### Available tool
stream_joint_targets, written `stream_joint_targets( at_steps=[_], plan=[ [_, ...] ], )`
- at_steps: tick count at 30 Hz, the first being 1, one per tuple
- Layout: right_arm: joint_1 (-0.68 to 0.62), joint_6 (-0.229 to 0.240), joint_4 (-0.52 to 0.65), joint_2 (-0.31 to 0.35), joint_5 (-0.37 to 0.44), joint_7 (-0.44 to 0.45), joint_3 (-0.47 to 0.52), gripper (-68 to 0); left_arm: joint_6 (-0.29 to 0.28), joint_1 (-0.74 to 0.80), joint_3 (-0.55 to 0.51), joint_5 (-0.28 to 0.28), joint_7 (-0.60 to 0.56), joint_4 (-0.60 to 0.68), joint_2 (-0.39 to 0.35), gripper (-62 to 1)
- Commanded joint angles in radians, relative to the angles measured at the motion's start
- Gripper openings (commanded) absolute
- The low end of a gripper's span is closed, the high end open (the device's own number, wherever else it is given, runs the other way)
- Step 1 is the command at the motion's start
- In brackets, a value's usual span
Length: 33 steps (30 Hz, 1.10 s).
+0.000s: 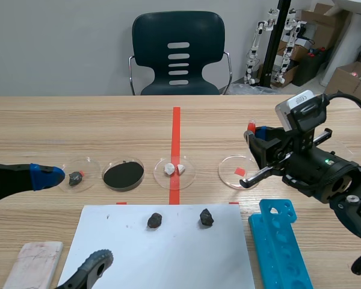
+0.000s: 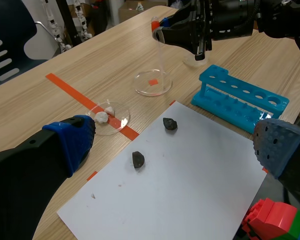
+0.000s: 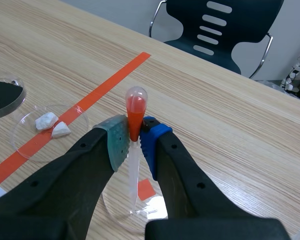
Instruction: Draw acid from the petri dish
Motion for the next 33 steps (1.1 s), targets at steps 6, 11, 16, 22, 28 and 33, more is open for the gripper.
stream_joint_targets(
  at_steps=[6, 11, 16, 22, 28, 33],
  plan=[
    [0.025, -0.001, 0.01, 0.0, 0.011, 0.019, 0.006, -59.6, -0.001, -0.003, -0.002, -0.01, -0.016, 0.011, 0.005, 1.4],
    [0.025, -0.001, 0.01, 0.0, 0.011, 0.019, 0.006, -59.6, -0.001, -0.003, -0.002, -0.011, -0.016, 0.011, 0.005, 1.4],
    [0.025, -0.001, 0.01, 0.0, 0.011, 0.023, 0.006, -59.6, -0.001, -0.003, -0.002, -0.011, -0.017, 0.011, 0.005, 1.4],
    [0.025, -0.001, 0.01, 0.0, 0.011, 0.027, 0.006, -59.6, 0.002, -0.003, -0.002, -0.01, -0.017, 0.011, 0.005, 1.4],
    [0.025, 0.0, 0.01, 0.003, 0.011, 0.049, 0.007, -59.6, 0.002, -0.003, -0.002, -0.01, -0.016, 0.011, 0.005, 1.4],
    [0.025, 0.0, 0.01, 0.003, 0.011, 0.053, 0.007, -59.6, 0.002, -0.003, -0.002, -0.01, -0.017, 0.011, 0.005, 1.4]
  ],
)
